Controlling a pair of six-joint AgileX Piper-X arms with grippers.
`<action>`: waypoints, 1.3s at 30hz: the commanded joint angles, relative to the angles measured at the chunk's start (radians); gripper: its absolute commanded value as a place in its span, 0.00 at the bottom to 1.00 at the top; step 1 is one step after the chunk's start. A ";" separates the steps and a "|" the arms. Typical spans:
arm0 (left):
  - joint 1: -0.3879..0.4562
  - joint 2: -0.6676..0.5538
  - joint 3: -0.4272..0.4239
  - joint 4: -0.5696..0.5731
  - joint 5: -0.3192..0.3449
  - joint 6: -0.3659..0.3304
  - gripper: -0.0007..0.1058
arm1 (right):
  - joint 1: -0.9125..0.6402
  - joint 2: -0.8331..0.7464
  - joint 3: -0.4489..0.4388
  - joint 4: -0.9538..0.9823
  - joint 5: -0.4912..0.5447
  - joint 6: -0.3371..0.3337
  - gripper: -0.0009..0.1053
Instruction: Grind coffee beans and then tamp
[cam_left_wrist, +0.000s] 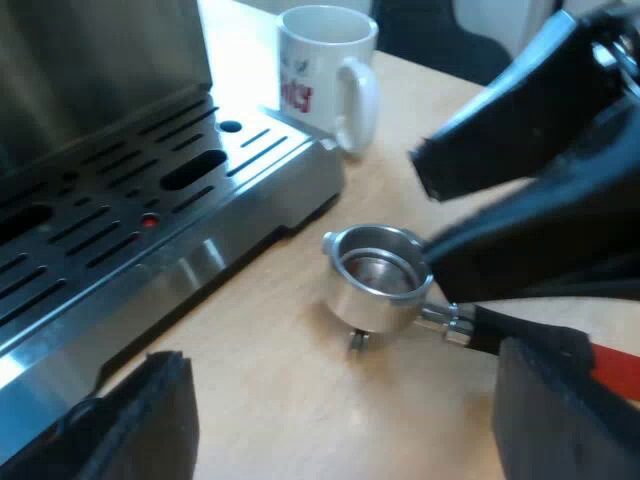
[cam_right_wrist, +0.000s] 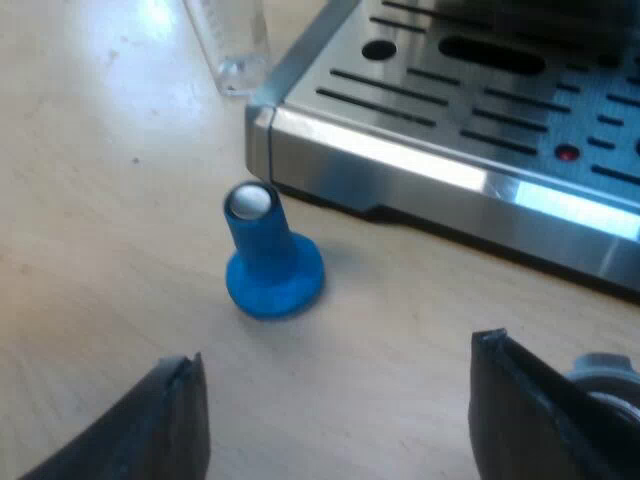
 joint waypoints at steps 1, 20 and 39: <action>-0.004 -0.006 -0.004 0.005 -0.107 -0.007 0.60 | -0.003 0.001 0.022 -0.019 -0.001 -0.014 0.55; -0.004 0.212 0.031 -0.149 -0.205 -0.004 0.60 | -0.003 0.003 0.028 -0.018 -0.001 -0.132 0.55; -0.004 0.743 0.031 -0.603 -0.224 -0.004 0.60 | -0.001 0.003 0.028 -0.018 -0.001 -0.132 0.55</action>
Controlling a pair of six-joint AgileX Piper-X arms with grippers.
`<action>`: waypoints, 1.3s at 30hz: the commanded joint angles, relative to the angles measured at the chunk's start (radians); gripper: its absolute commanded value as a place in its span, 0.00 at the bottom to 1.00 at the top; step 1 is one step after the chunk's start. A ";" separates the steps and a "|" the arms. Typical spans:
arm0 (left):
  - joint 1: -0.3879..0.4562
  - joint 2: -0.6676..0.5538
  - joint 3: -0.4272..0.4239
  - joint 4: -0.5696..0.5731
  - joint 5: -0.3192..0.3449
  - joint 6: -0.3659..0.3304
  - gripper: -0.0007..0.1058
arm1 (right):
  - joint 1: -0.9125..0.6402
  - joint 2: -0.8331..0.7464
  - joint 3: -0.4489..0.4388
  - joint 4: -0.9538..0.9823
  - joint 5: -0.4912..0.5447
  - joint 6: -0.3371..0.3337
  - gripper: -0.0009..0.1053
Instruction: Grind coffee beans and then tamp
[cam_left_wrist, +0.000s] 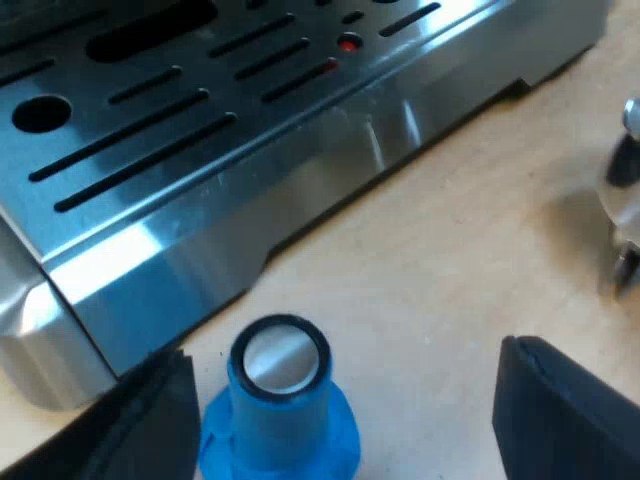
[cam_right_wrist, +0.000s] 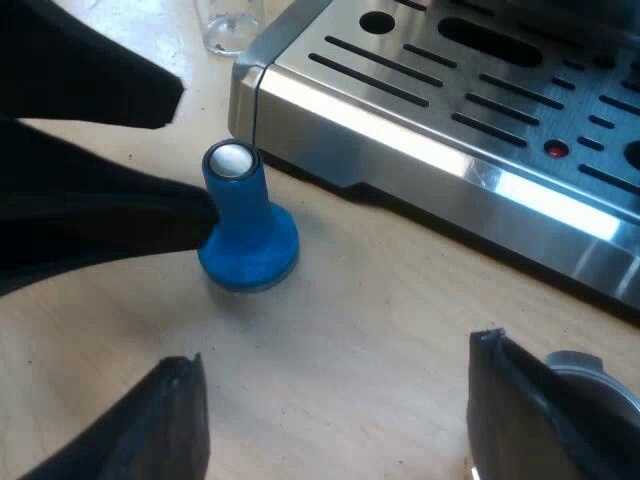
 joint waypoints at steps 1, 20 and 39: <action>-0.004 0.067 -0.003 -0.080 -0.013 -0.004 0.60 | -0.001 0.003 0.000 -0.005 -0.001 -0.018 0.55; -0.004 0.340 -0.070 -0.220 -0.017 -0.004 0.56 | -0.001 0.003 0.000 0.003 -0.001 -0.005 0.55; -0.004 0.145 -0.070 -0.184 0.000 -0.007 0.15 | -0.001 0.003 0.000 0.003 -0.001 -0.005 0.55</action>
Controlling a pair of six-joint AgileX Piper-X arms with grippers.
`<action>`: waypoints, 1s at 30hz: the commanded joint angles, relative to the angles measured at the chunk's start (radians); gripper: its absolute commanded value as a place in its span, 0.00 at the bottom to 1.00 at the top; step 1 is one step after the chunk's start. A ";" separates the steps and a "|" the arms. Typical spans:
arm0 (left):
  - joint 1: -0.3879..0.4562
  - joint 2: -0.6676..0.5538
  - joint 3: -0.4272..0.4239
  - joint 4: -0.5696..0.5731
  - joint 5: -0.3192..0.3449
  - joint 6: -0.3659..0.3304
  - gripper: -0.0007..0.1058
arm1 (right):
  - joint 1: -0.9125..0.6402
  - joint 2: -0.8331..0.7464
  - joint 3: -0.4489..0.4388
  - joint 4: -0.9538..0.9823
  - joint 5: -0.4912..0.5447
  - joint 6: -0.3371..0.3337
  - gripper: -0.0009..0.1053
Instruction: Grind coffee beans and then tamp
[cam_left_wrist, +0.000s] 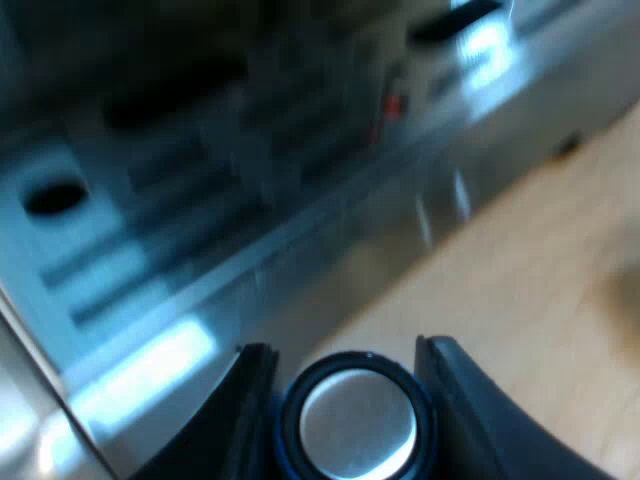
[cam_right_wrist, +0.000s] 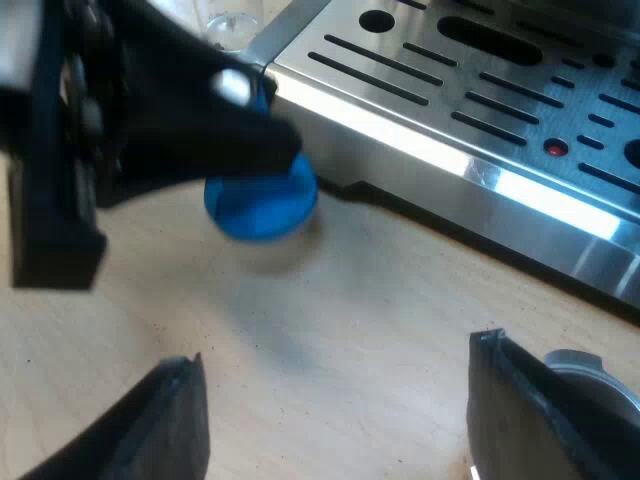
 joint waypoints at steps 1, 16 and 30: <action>-0.004 -0.084 -0.006 0.029 0.007 -0.007 0.15 | -0.001 0.003 0.000 -0.001 -0.001 -0.005 0.55; -0.004 -0.508 -0.020 0.498 0.013 -0.007 0.15 | -0.004 -0.053 0.000 0.016 -0.007 -0.005 0.55; -0.007 -0.581 -0.142 0.692 0.075 -0.007 0.15 | -0.071 -0.309 0.122 0.076 -0.012 -0.003 0.55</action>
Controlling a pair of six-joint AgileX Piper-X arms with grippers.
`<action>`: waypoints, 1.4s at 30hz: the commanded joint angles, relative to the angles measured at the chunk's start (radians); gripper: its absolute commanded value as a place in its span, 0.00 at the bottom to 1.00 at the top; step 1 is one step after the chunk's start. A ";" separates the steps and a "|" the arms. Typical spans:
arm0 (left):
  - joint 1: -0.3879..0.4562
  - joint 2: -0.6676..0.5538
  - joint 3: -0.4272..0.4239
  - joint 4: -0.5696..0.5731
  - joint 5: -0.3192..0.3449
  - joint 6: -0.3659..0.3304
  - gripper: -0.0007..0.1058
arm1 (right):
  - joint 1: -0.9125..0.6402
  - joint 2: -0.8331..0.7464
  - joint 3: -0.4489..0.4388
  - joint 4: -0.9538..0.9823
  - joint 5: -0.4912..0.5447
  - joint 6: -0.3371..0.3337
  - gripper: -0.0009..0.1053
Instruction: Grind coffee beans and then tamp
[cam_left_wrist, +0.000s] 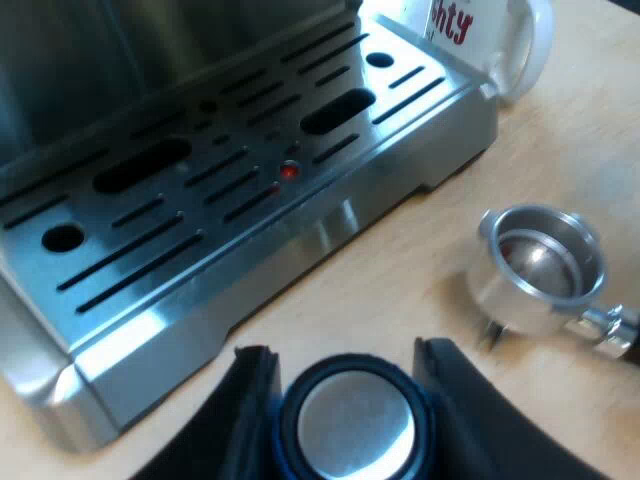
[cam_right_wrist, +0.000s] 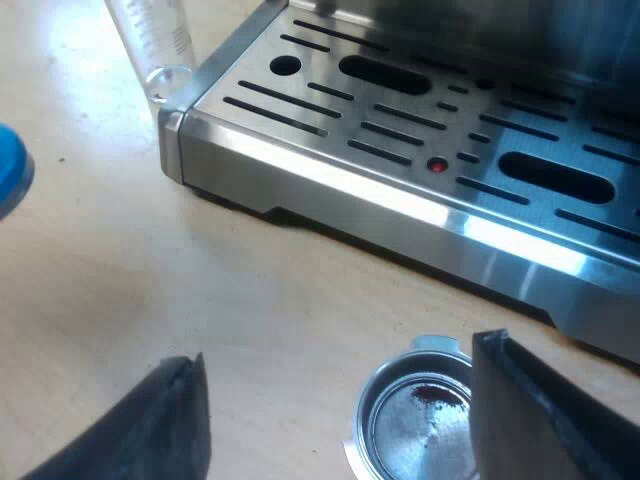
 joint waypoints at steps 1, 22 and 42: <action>-0.012 -0.005 -0.033 -0.005 0.020 -0.007 0.15 | -0.005 -0.085 0.046 0.001 0.002 0.008 0.55; -0.284 0.207 -0.185 -0.028 0.013 -0.003 0.15 | 0.067 -0.310 0.262 0.005 0.100 0.048 0.55; -0.399 0.519 -0.325 -0.124 0.032 0.112 0.15 | 0.220 -0.310 0.404 -0.172 0.260 0.056 0.55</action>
